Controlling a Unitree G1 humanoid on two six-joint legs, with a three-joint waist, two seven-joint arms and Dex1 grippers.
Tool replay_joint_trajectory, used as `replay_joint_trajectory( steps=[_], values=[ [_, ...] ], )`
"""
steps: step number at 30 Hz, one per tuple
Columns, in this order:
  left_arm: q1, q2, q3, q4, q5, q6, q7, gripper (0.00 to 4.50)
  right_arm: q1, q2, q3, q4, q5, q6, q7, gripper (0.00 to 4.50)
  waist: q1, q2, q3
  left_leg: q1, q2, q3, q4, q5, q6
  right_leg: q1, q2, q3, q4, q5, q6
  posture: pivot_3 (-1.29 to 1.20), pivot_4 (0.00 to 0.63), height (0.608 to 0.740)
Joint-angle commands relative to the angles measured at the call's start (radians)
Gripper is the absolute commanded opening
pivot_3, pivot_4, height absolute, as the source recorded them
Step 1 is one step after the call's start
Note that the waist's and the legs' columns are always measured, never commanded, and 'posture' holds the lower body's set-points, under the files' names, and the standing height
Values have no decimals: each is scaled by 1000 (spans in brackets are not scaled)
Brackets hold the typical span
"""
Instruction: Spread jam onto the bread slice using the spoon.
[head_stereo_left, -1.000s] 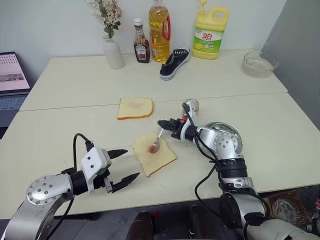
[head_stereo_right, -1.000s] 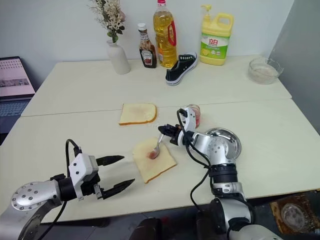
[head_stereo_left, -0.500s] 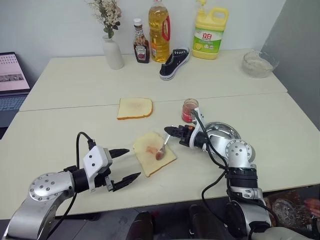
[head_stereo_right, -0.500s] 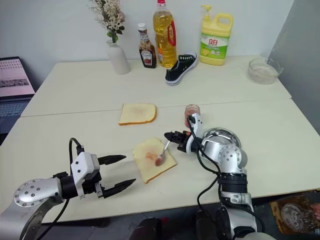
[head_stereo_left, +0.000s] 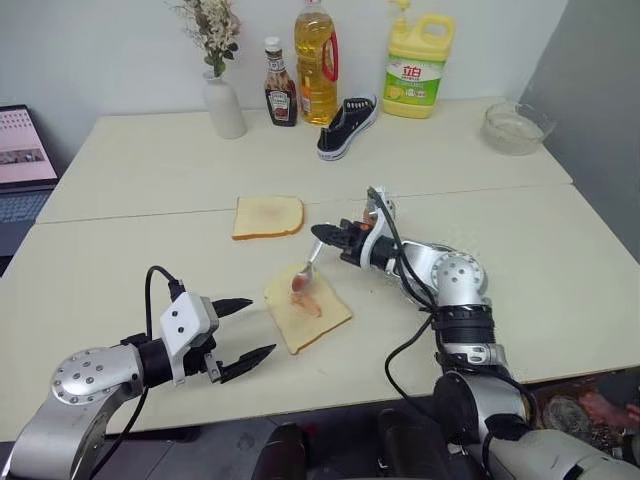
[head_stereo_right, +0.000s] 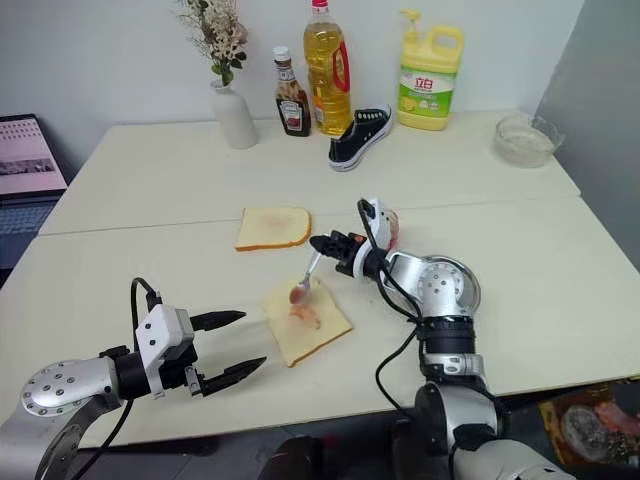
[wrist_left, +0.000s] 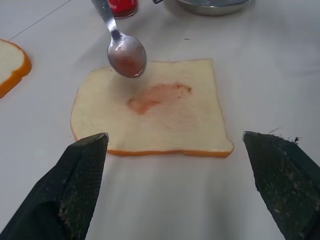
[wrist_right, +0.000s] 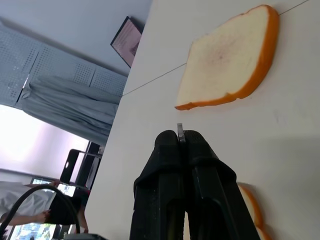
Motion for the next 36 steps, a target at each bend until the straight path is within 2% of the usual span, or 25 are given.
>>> replay_joint_trajectory(
  steps=[1, 5, 16, 22, 28, 32, 36],
  values=[
    [2, 9, 20, -29, -2, -19, 2, 4500, -20, 0, 33, 61, -41, -78, 55, 33, 1, 0, 0, 0, 0, 0, 0, 0, 0, 0, 0, 0, 0, 0, 0, 0, 150, 740],
    [5, 6, 16, -34, -2, -20, 5, 4500, 3, -26, 55, 58, -58, -71, 88, 33, 2, 0, 0, 0, 0, 0, 0, 0, 0, 0, 0, 0, 0, 0, 0, 0, 150, 740],
    [-14, 5, -6, -7, 2, -39, -6, 4500, 172, -155, 74, -240, 23, 155, 105, 33, 3, 0, 0, 0, 0, 0, 0, 0, 0, 0, 0, 0, 0, 0, 0, 0, 150, 740],
    [-27, 6, -16, 0, 2, -42, -10, 4500, 205, -191, 60, -311, 53, 224, 101, 33, 2, 0, 0, 0, 0, 0, 0, 0, 0, 0, 0, 0, 0, 0, 0, 0, 150, 740],
    [-30, 5, -18, 1, 2, -43, -10, 4500, 129, -126, 8, -273, 68, 206, 53, 33, 2, 0, 0, 0, 0, 0, 0, 0, 0, 0, 0, 0, 0, 0, 0, 0, 150, 740],
    [-27, 6, -12, -4, 1, -41, -8, 4500, 11, -7, -5, -126, 35, 86, 20, 33, -4, 0, 0, 0, 1, 0, 0, 0, 0, 0, 1, 1, 1, 0, -1, 0, 150, 740],
    [-25, 6, -10, -11, 1, -38, -3, 4500, -19, 18, 25, -23, -10, 5, 52, 33, 2, 0, 0, 1, 3, -1, 0, 0, 0, 0, 2, -1, 1, 1, -1, 0, 150, 740]
  ],
)
